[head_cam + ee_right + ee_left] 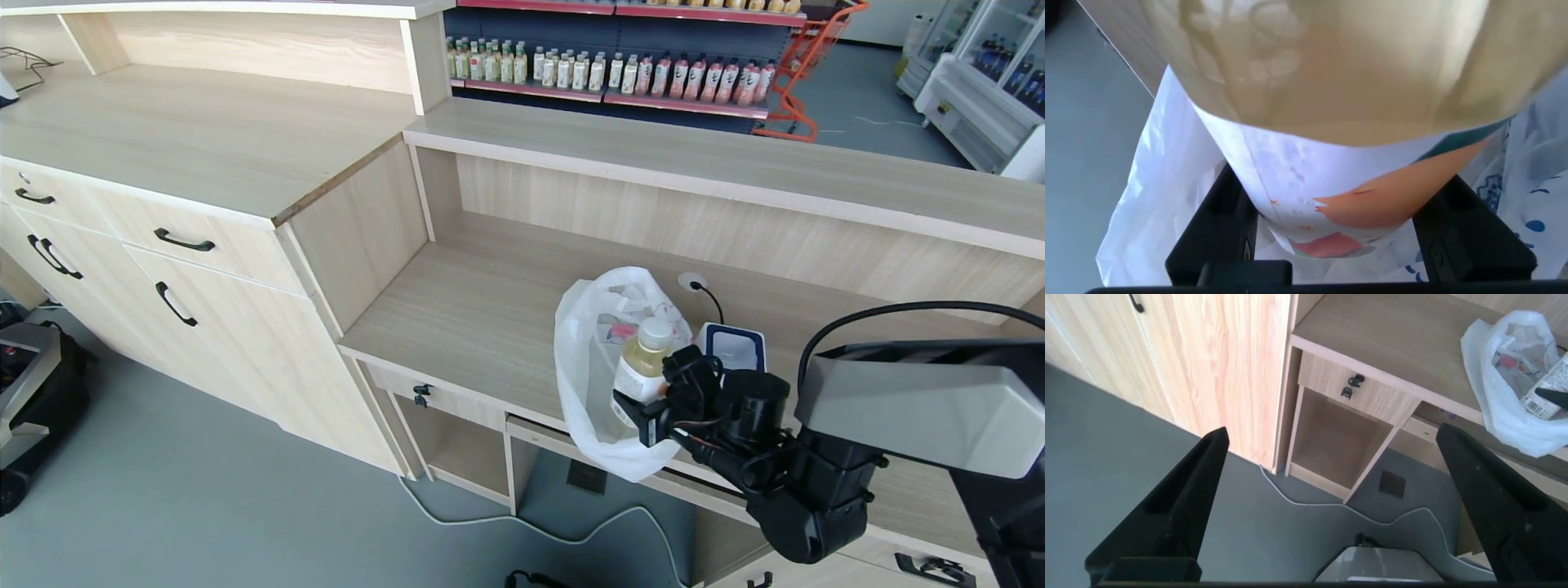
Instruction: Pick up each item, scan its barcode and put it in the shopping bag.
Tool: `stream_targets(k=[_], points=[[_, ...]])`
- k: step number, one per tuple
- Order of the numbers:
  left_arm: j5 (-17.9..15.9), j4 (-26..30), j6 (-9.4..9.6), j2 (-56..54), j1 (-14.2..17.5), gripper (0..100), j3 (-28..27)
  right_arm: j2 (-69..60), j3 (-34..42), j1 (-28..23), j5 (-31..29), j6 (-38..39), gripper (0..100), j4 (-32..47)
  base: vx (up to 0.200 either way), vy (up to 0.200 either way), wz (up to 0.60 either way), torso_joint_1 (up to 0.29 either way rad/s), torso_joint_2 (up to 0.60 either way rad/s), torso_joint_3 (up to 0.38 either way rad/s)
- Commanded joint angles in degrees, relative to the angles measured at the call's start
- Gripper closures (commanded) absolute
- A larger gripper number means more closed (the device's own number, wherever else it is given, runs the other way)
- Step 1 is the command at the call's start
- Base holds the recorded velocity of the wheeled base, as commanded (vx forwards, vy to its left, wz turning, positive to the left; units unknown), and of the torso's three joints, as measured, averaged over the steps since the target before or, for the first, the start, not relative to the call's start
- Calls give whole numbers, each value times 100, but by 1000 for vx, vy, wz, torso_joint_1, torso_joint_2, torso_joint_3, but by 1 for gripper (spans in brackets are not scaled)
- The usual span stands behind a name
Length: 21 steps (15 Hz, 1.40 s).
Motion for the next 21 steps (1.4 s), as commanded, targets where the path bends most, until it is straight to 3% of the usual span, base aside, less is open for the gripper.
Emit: stream_targets(k=[1, 4, 5, 11, 14, 17, 20, 21], points=[[0, 0, -4, -2, 0, 0, 1, 242, -82, 40, 2, -64, 100, -6, 0, 0, 0, 0, 0, 0], [0, 0, -4, -2, 0, 0, 1, 295, -91, 66, 2, -160, 100, -6, 0, 0, 0, 0, 0, 0], [8, 0, -4, -2, 0, 0, 1, 303, -91, 66, 2, -160, 0, -6, 0, 0, 0, 0, 0, 0], [0, 0, -4, -2, 0, 0, 1, -400, -161, 66, -25, -55, 0, 47, 0, 0, 0, 0, 0, 0], [0, 0, -4, -2, 0, 0, 1, -1516, -126, 58, -25, 86, 0, 1058, 0, 0, 0, 0, 0, 0], [0, 0, -4, -2, 0, 0, 1, -2790, 366, 58, -25, 68, 0, 2402, 0, 0, 0, 0, 0, 0], [0, 0, -4, -2, 0, 0, 1, -4047, 1254, -21, -33, -90, 0, 2833, 0, 0, 0, 0, 0, 0], [8, 0, -4, -2, 0, 0, 1, -4399, 1491, -259, -60, -301, 0, 2939, 0, 0, 0, 0, 0, 0]])
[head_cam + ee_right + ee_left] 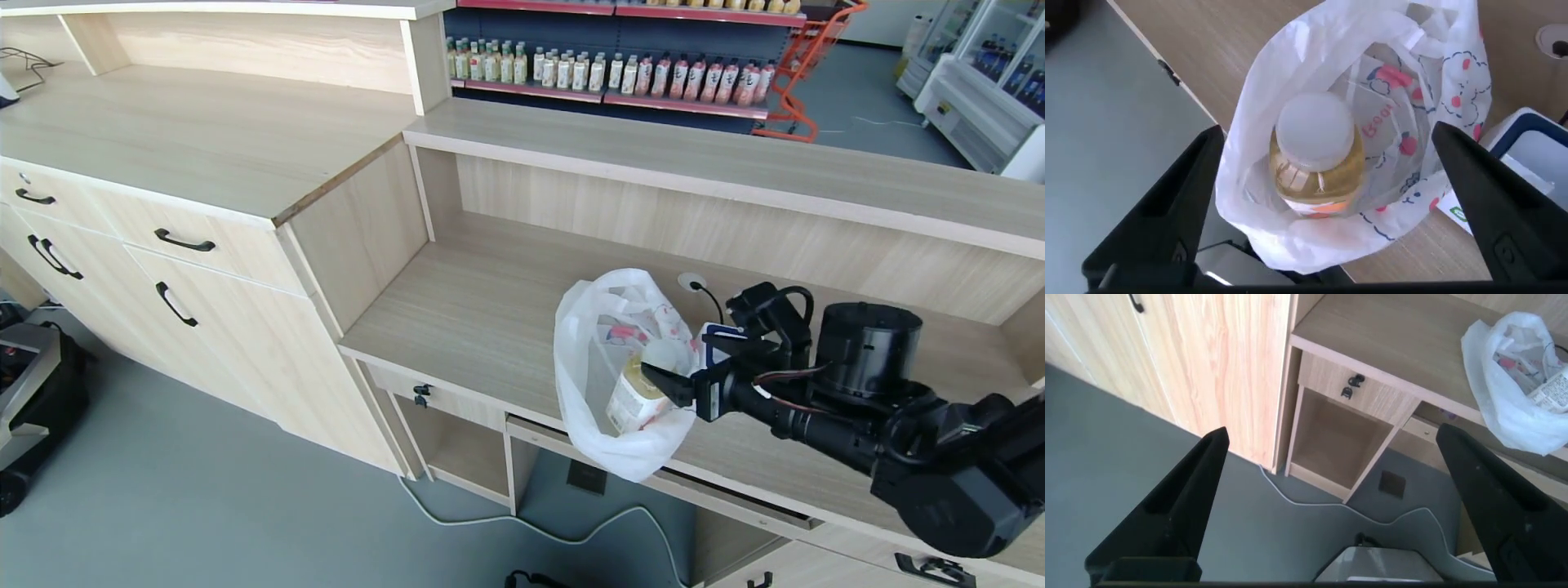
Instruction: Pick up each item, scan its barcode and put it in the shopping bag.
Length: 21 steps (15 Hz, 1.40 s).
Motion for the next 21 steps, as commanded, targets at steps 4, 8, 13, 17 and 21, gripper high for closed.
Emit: stream_targets(k=[4, 8, 13, 17, 21], points=[[11, 0, -4, -2, 0, 0, 1, -2245, 801, -1791, -117, -1396, 0, 1540, 0, 0, 0, 0, 0, 0], [2, 0, -4, -2, 0, 0, 1, -2360, 836, -3100, -891, -1695, 0, 2586, 0, 0, -600, 2, -1, 1], [11, 0, -4, -2, 0, 0, 1, -1410, 696, -4173, -1453, -1168, 0, 2366, 0, 0, -240, 3, 2, 0], [11, 0, -4, -2, 0, 0, 1, -707, 406, -4357, -1638, -1185, 0, 2199, 0, 0, 0, 0, 0, 0], [11, 0, -4, -2, 0, 0, 1, 84, -280, -4217, -2253, -1229, 0, 2199, 0, 0, 0, 0, 0, 0]])
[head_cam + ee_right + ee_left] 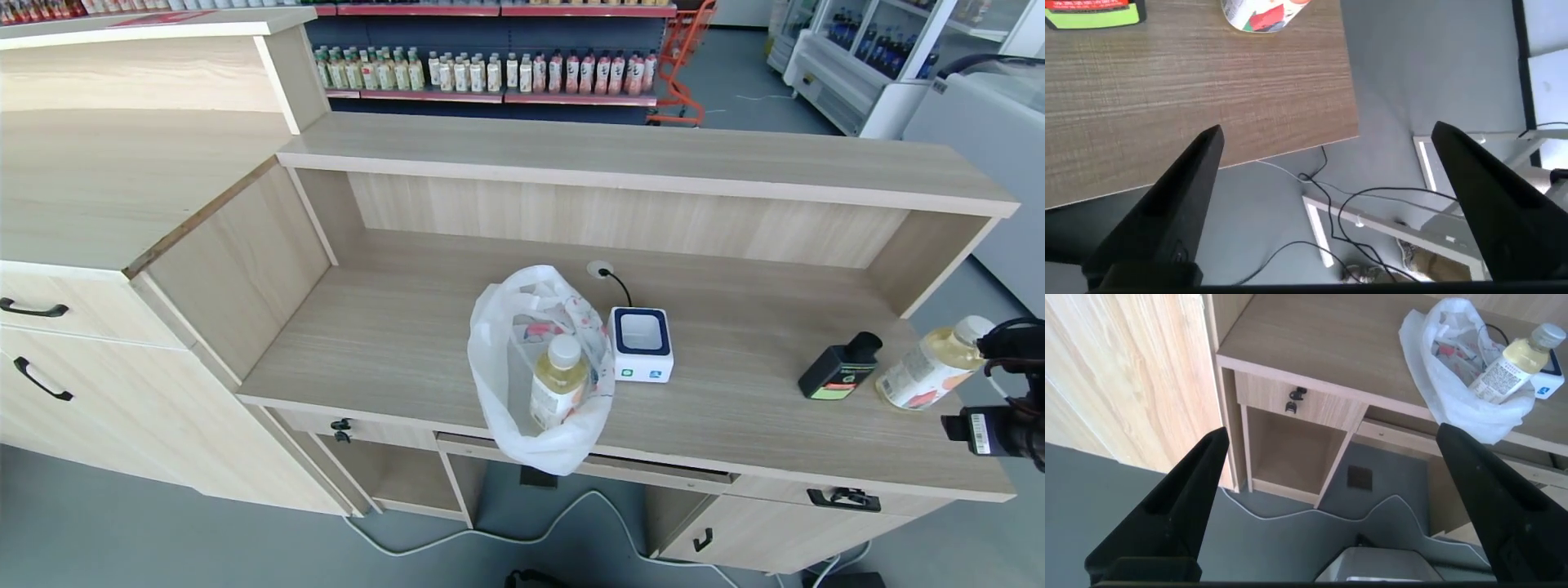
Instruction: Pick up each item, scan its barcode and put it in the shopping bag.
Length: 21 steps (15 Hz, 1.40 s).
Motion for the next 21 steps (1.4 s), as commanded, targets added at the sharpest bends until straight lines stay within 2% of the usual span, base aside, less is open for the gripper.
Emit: stream_targets(k=[1, 2, 7, 13, 21], points=[[6, 0, -2, -2, -2, 0, 1, 495, -302, 104, -27, -5, 0, -2, 0, 0, 0, 0, 0, 0], [6, 0, -2, -2, -2, 0, 1, 732, -671, 271, -27, 3, 0, 24, 0, 0, 0, 0, 0, 0], [6, 0, -2, -2, -2, 0, 1, 1250, -1225, 578, -27, -5, 0, -2, 0, 0, 0, 0, 0, 0], [-3, 0, -2, -2, -2, 0, 1, 1628, -1629, 1062, -27, -5, 0, -20, 0, 0, 0, 0, 0, 0], [-3, 0, -2, -2, -2, 0, 1, 1971, -1805, 1264, -36, -76, 0, -284, 0, 0, 0, 0, 0, 0]])
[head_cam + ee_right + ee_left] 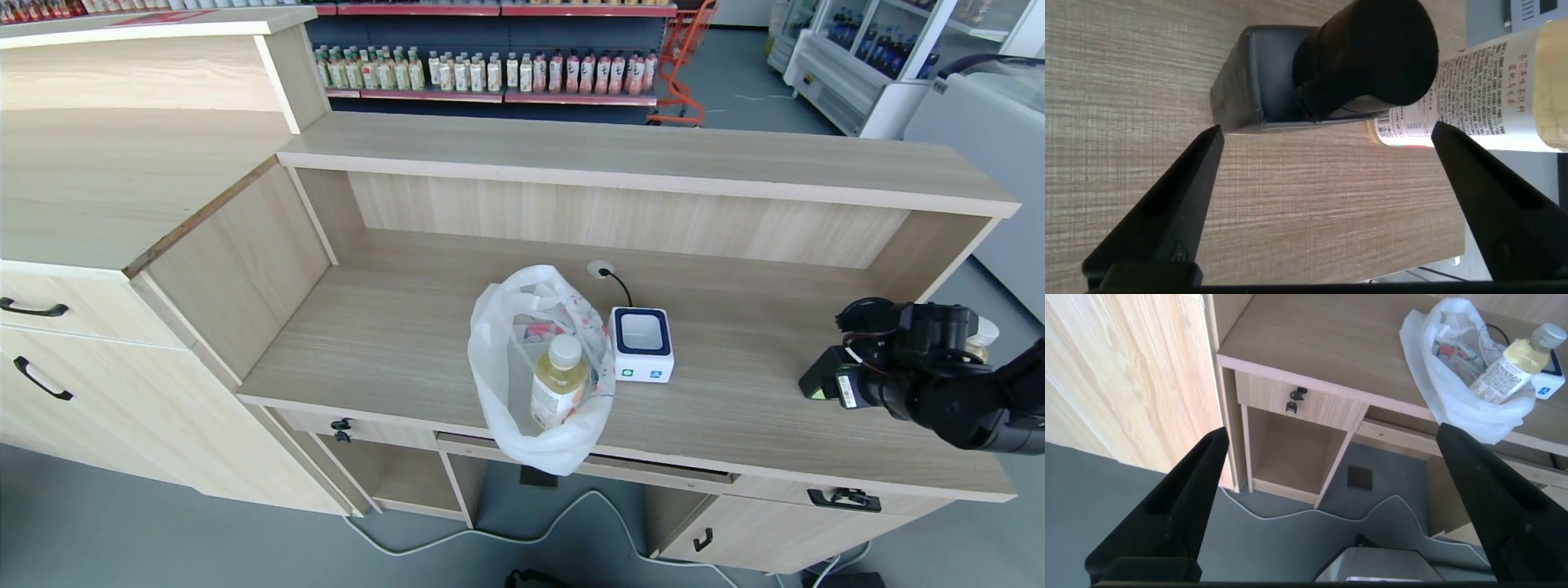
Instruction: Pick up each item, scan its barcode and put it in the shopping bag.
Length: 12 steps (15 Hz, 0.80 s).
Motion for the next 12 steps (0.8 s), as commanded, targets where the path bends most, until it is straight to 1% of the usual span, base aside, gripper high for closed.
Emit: stream_targets(k=[1, 4, 9, 12], points=[[0, 0, -10, -2, 0, 0, 1, 55, -72, 7, -8, -10, 0, -2, 0, 0, 0, 0, 0, 0], [0, 0, -2, -2, 0, 0, 1, -42, -19, -55, -201, -124, 0, 7, 0, 0, 0, 0, 0, 0], [8, 0, -10, -2, 0, 0, 1, -60, -37, -72, -219, -133, 0, -11, 0, 0, 0, 0, 0, 0], [0, 0, -2, -2, 0, 0, 1, -95, 95, -99, -228, -133, 0, -20, 0, 0, 0, 0, 0, 0]])
